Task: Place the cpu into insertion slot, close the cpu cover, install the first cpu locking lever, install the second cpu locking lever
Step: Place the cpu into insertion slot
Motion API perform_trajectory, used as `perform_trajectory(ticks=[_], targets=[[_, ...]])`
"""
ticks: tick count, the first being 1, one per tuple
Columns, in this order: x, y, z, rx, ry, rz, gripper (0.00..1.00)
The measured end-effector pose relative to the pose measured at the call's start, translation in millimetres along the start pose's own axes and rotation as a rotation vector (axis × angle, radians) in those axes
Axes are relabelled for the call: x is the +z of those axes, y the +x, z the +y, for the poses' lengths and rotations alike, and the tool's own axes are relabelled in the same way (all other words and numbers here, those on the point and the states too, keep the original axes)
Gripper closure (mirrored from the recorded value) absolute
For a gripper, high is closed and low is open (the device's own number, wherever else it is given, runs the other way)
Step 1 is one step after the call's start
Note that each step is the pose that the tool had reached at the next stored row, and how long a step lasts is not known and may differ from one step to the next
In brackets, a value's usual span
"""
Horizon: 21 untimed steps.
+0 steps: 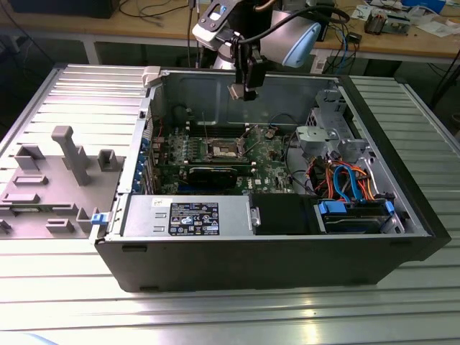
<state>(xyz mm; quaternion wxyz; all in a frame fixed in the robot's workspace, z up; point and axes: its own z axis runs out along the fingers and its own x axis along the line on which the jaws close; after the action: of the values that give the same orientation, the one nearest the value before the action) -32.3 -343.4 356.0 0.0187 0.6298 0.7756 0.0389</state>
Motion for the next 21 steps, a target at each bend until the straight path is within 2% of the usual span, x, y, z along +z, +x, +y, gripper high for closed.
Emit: perform_trajectory(ticks=[7, 9, 11, 13, 21], targets=[[0.0, 0.0, 0.0, 0.001, 0.0, -0.0001, 0.46], [0.3, 0.0, 0.0, 0.021, -0.0005, -0.0016, 0.46], [0.9, 0.0, -0.1, 0.065, -0.0009, -0.0053, 0.46], [1.3, 0.0, -0.1, 0.088, -0.0008, -0.0072, 0.46], [3.6, 0.0, -0.3, 0.103, 0.0007, -0.0082, 0.46]])
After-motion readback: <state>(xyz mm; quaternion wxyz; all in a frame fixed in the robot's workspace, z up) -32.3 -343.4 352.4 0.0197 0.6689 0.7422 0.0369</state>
